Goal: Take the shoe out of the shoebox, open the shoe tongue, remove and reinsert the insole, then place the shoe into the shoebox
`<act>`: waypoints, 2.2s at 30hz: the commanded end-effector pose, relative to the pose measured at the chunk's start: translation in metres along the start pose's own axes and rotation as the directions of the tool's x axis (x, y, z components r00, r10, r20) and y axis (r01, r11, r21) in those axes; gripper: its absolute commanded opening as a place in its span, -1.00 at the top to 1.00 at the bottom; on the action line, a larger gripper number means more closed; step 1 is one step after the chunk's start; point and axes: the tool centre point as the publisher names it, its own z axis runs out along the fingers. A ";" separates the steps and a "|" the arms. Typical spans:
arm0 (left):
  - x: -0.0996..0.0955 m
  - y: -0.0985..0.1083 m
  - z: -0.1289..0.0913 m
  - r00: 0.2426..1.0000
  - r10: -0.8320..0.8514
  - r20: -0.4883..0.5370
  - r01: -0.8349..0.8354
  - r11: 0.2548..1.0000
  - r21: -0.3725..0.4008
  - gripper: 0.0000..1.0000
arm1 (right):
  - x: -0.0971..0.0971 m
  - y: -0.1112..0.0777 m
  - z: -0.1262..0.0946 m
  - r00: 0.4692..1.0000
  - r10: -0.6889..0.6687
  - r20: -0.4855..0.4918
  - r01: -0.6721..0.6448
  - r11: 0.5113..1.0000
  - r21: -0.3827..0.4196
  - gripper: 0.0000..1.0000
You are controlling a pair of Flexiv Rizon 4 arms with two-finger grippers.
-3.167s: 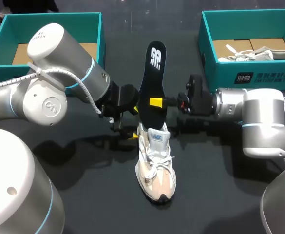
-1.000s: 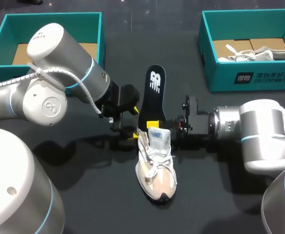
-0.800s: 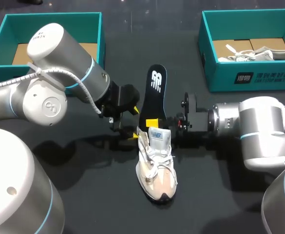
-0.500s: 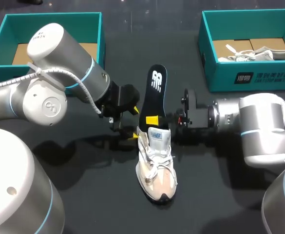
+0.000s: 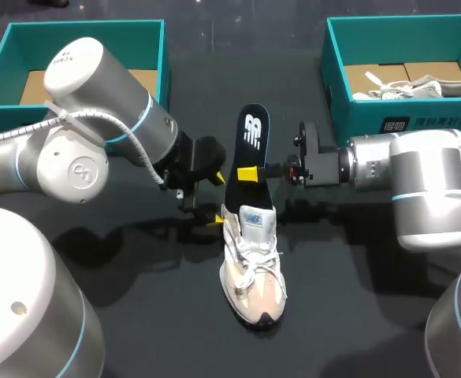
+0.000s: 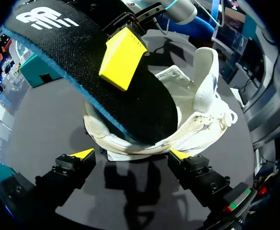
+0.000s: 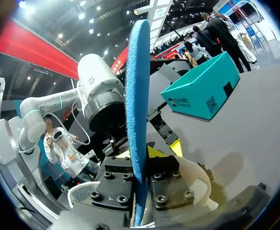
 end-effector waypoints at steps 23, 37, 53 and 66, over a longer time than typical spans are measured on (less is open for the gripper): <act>0.000 -0.001 0.001 1.000 0.000 0.001 0.000 1.000 -0.005 -1.00 | 0.002 -0.064 0.007 0.976 0.216 0.016 -0.217 0.972 0.085 1.00; 0.000 -0.001 0.001 1.000 0.000 0.001 0.000 1.000 -0.005 -1.00 | 0.009 -0.037 0.012 0.994 0.107 -0.020 -0.104 0.989 0.109 0.48; 0.000 -0.001 0.001 1.000 0.000 0.001 0.000 1.000 -0.005 -1.00 | -0.003 -0.007 -0.002 0.998 0.053 -0.022 -0.051 0.996 0.075 1.00; 0.000 -0.001 0.001 1.000 0.000 0.001 0.000 1.000 -0.005 -1.00 | -0.001 -0.050 0.012 0.980 0.192 -0.058 -0.186 0.978 0.092 1.00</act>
